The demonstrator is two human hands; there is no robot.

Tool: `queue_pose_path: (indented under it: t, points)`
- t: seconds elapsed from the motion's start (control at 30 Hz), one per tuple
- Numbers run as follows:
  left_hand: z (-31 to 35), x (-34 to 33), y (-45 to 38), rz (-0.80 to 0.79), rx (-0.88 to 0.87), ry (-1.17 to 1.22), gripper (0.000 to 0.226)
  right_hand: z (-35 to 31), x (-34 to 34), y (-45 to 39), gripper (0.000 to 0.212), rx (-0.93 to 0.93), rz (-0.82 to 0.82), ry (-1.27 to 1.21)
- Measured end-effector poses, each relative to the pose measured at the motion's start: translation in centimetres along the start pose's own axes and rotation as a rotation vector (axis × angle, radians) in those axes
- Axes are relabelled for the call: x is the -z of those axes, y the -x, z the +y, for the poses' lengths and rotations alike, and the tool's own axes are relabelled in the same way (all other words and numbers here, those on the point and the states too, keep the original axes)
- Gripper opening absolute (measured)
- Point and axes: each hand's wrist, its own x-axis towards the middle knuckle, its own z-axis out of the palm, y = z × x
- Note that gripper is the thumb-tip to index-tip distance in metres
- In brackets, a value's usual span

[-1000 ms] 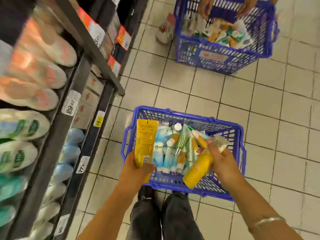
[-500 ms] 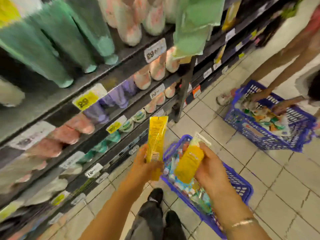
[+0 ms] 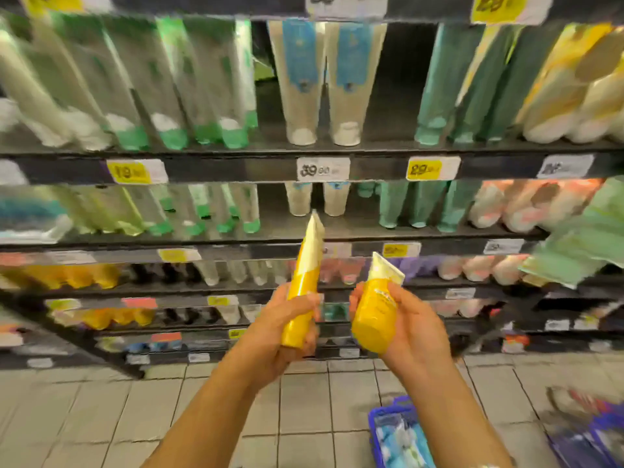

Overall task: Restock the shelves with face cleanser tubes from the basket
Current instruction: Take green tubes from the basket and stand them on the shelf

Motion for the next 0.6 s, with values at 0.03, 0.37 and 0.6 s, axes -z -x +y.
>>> queue_pose_path:
  t: [0.03,0.37,0.6]
  points:
    - [1.1,0.9,1.1,0.038,-0.039,0.048,0.035,0.8,-1.6,0.0,0.023,-0.014,-0.028,0.026]
    - [11.3,12.2,12.1,0.183,-0.392,0.082,0.027,11.1,-17.6,0.9,0.034,0.000,-0.269,0.225]
    - [17.9,21.3,19.6,0.192,-0.529,-0.117,0.039,20.1,-25.7,1.3,0.037,0.065,-0.328,0.333]
